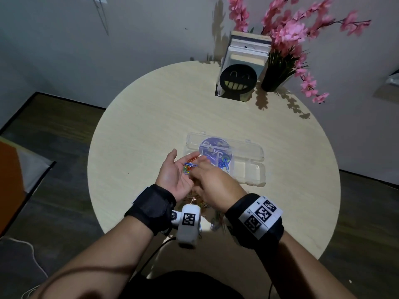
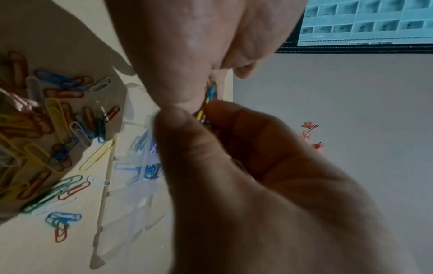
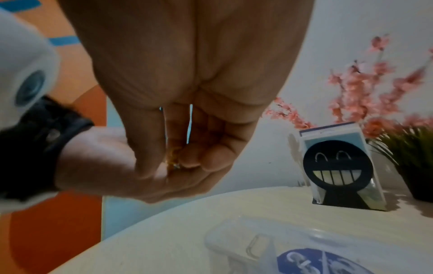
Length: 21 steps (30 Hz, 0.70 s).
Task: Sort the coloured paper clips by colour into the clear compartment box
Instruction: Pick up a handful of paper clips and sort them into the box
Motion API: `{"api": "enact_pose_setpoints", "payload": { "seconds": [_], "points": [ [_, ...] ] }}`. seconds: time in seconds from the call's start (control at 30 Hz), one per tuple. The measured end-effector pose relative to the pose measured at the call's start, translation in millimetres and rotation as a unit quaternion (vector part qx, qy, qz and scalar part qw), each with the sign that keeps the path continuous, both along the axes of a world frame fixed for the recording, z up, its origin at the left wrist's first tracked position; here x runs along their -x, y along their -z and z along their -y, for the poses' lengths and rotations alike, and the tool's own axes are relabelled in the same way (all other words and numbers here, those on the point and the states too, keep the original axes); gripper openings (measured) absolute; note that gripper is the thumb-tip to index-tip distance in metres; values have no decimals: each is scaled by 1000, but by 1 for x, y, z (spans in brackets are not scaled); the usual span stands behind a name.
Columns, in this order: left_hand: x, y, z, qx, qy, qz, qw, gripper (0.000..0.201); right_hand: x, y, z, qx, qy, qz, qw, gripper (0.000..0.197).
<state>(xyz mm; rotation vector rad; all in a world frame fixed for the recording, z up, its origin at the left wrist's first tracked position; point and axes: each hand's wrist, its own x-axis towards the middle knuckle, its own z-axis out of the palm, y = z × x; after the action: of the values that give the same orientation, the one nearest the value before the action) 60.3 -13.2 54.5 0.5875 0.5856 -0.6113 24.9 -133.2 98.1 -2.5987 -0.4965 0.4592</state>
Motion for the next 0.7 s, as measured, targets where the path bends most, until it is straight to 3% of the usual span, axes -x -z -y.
{"api": "enact_pose_setpoints", "payload": {
  "seconds": [0.2, 0.3, 0.5, 0.7],
  "points": [
    [1, 1, 3, 13, -3, -5, 1000, 56, 5, 2, 1, -7, 2, 59, 998, 8],
    [3, 3, 4, 12, 14, -2, 1000, 53, 6, 2, 3, -2, 24, 42, 999, 12],
    [10, 2, 10, 30, 29, -4, 999, 38, 3, 5, 3, 60, -14, 30, 998, 19],
    [13, -2, 11, 27, 25, 3, 999, 35, 5, 10, 9, 40, -12, 45, 998, 18]
  ]
}}
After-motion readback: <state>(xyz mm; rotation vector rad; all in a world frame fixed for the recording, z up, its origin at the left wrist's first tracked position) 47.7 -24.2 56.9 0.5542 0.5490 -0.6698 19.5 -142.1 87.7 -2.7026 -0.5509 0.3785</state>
